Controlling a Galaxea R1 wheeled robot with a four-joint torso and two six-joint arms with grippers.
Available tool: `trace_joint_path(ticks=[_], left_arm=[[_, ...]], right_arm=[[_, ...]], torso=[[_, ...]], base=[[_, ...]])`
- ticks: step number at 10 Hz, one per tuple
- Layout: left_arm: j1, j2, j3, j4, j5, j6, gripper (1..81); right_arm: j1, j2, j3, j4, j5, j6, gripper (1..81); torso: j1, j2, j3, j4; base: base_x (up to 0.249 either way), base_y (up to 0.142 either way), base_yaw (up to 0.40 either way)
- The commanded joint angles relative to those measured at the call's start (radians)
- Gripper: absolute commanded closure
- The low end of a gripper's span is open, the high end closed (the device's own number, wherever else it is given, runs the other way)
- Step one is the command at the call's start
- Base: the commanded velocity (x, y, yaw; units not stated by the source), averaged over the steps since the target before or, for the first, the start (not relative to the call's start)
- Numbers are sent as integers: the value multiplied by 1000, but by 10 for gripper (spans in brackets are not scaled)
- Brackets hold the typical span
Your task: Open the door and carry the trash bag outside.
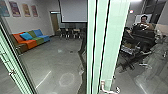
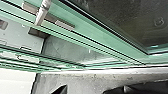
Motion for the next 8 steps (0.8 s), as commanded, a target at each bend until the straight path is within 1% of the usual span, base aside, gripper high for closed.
trace_joint_path(ticks=[1, 2, 4, 6, 7, 8], left_arm=[[-45, 0, 11, 4, 54, 1, 811], [-45, 3, 11, 4, 54, 1, 811], [-45, 3, 11, 2, 54, 0, 811], [-47, 3, 11, 1, 54, -2, 811], [-45, 3, 11, 1, 54, -2, 811], [-47, 3, 9, 1, 54, -2, 811]], right_arm=[[252, -78, 75, 110, -242, 4, 10], [296, -72, 70, 150, -257, 5, 10], [376, -73, 76, 281, -258, 5, 10], [419, -54, 76, 425, -241, 5, 10], [434, -31, 66, 480, -234, 5, 10], [451, 0, 58, 491, -226, 5, 10]], torso=[[0, 0, 0, 0], [0, 0, 0, 0], [0, 0, 0, 0], [0, 0, 0, 0], [0, 0, 0, 0], [0, 0, 0, 0]], base=[[0, 0, 0], [0, 0, 0], [0, 0, 0], [0, 0, 0], [0, 0, 0], [0, 0, 0]])
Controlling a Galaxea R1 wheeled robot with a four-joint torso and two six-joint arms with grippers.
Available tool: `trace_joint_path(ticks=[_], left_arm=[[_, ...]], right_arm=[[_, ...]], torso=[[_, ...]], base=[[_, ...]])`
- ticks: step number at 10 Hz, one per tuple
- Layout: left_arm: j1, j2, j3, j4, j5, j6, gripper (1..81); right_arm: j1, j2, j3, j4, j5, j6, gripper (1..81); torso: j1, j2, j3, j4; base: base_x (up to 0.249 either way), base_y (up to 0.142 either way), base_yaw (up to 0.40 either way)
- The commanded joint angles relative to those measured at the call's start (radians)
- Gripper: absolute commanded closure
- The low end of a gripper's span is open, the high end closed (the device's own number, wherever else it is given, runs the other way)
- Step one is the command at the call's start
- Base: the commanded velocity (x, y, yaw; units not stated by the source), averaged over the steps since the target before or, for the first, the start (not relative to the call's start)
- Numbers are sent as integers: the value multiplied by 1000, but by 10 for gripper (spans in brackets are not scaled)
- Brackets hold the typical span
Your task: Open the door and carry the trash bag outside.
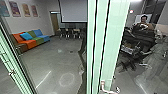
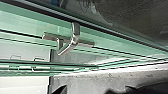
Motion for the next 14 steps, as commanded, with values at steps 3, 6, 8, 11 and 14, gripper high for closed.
trace_joint_path(ticks=[3, 6, 8, 11, 14], left_arm=[[-47, -2, 8, 1, 54, -1, 811], [-47, -5, 6, 1, 54, -1, 811], [-47, -5, 6, 1, 54, -2, 811], [-47, -2, 6, 1, 54, -2, 811], [-47, -2, 6, -4, 54, -5, 811]], right_arm=[[159, 106, -56, 128, -18, 3, 10], [221, 164, -96, 212, 33, 3, 10], [255, 215, -146, 275, 38, 3, 10], [255, 325, -205, 346, 99, 3, 10], [223, 399, -244, 381, 142, 3, 10]], torso=[[0, 0, 0, 0], [0, 0, 0, 0], [0, 0, -1, 0], [0, 0, -1, 0], [0, 0, -1, 0]], base=[[0, 0, 0], [0, 0, 0], [0, 0, 0], [0, 0, 0], [0, 0, 0]])
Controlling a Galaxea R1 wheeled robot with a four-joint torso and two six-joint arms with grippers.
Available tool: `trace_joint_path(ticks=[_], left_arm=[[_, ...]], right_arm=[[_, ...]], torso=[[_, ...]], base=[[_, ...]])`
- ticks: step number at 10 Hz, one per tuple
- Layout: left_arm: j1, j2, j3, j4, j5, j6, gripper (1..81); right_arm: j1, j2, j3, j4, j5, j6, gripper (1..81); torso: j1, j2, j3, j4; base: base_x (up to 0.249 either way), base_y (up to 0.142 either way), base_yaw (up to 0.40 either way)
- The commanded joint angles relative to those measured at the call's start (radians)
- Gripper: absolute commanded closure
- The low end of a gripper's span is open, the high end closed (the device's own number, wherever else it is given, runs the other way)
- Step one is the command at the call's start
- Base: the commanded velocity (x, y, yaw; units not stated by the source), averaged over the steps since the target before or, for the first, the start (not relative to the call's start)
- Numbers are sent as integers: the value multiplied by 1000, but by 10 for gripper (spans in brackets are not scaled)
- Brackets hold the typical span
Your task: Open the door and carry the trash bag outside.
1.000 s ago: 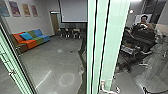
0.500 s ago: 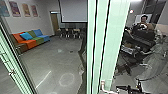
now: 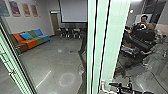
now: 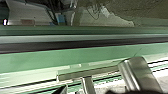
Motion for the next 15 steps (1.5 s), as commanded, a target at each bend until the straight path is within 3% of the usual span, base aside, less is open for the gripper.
trace_joint_path(ticks=[1, 5, 9, 12, 15], left_arm=[[-46, -2, 7, -2, 54, -3, 811], [-46, -3, 4, -4, 54, -3, 811], [-43, -8, 4, -2, 57, -3, 811], [-43, -9, 2, 1, 64, -3, 811], [-42, -6, -16, -1, 66, -5, 811]], right_arm=[[60, 19, 5, 59, 34, 2, 10], [0, 77, -37, 99, 123, 1, 10], [-85, 174, -153, 108, 134, 1, 10], [-185, 277, -323, 113, 120, -1, 10], [-221, 306, -363, 116, 119, -2, 10]], torso=[[0, 0, 0, 0], [0, 0, 0, 0], [-1, 0, 0, 0], [-2, -1, 0, 0], [-3, -1, 0, 0]], base=[[0, 0, 0], [0, 0, 0], [0, 0, 0], [0, 0, 0], [0, 0, 0]])
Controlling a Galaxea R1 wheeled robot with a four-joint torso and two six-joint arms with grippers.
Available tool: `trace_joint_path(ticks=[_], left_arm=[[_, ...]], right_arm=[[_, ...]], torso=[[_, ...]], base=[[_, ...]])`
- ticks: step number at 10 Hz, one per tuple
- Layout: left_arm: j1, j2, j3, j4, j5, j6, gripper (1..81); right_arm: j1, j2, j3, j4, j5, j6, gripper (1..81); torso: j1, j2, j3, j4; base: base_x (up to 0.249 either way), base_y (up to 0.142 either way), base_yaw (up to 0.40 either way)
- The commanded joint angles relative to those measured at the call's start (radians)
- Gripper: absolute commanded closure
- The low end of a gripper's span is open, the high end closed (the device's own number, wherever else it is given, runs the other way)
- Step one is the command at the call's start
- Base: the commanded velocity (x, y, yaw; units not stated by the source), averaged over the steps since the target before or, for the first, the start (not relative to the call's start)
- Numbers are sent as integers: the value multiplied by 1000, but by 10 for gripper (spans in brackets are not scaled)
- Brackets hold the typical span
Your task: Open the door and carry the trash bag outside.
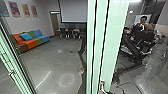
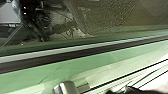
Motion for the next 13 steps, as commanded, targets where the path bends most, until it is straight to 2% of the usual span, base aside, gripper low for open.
trace_joint_path(ticks=[1, 5, 7, 13], left_arm=[[-43, -4, -1, -1, 59, -4, 811], [-40, -1, -9, -2, 59, -5, 811], [-40, 0, -10, -4, 59, -5, 811], [-40, -3, -12, -4, 59, -7, 811]], right_arm=[[5, 24, -13, 71, -115, -21, 10], [19, 60, -38, 62, -125, -24, 10], [19, 76, -82, 56, -193, -24, 10], [48, 71, -98, 56, -194, -26, 10]], torso=[[0, 0, 0, 0], [0, 0, 1, 0], [0, 0, 1, 0], [0, -2, 3, 0]], base=[[0, 0, 0], [0, 0, 0], [0, 0, 0], [0, 0, 0]])
